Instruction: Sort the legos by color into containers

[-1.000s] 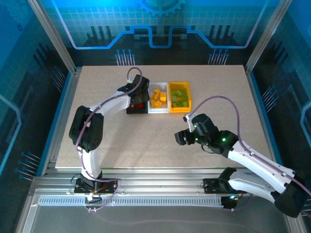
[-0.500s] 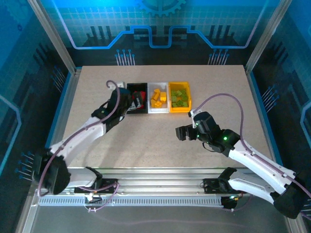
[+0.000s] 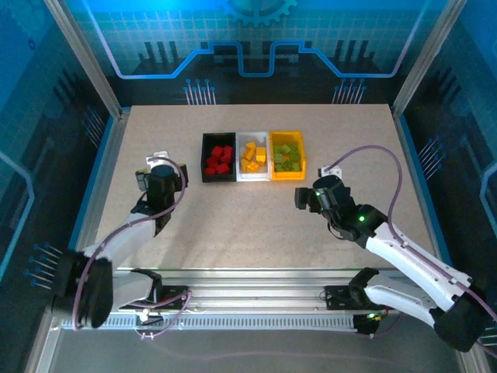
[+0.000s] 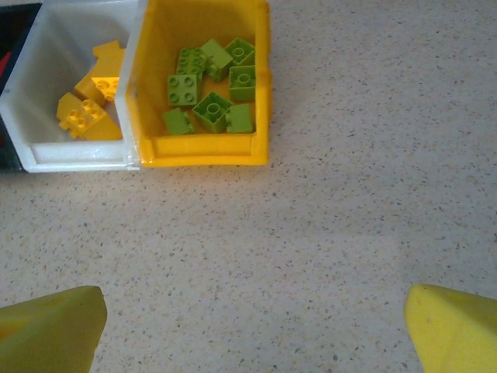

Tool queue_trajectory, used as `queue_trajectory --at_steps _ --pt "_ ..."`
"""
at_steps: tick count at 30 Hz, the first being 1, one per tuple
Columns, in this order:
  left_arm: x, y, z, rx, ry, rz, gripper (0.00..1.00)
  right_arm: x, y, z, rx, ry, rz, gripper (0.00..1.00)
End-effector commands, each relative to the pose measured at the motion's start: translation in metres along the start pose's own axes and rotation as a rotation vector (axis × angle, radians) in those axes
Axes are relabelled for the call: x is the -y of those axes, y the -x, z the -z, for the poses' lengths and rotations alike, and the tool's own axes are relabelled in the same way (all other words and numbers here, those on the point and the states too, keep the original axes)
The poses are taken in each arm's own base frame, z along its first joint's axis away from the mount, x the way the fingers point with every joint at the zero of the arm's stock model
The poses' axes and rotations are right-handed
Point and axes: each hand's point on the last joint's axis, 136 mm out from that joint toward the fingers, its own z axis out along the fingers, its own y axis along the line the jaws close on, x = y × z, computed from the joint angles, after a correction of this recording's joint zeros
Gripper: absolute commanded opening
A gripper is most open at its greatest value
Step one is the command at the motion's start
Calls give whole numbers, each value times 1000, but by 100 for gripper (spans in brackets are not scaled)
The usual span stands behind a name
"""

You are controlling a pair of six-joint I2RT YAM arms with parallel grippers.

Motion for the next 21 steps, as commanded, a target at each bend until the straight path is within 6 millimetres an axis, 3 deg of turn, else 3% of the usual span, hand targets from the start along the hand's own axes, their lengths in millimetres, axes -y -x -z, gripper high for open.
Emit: queue_trajectory --at_steps 1,7,11,13,15,16,19,21 --pt "8 5 -14 102 -29 -3 99 18 7 4 39 -52 -58 100" --pt "24 -15 -38 130 -71 -20 99 47 13 19 141 -76 -129 100" --pt "16 -22 -35 116 -120 59 99 45 23 26 314 13 -87 100" --pt "23 -35 -36 98 -189 58 99 44 26 29 396 53 -98 100" --pt "25 -27 -36 153 -204 64 99 44 30 32 458 77 -101 100" --pt "23 -33 -39 95 -197 70 99 46 32 33 476 71 -95 100" --pt "17 -32 -43 104 -184 92 99 61 43 27 481 -22 -36 100" --pt "17 -33 -43 105 -185 93 99 69 51 12 451 -98 61 100"
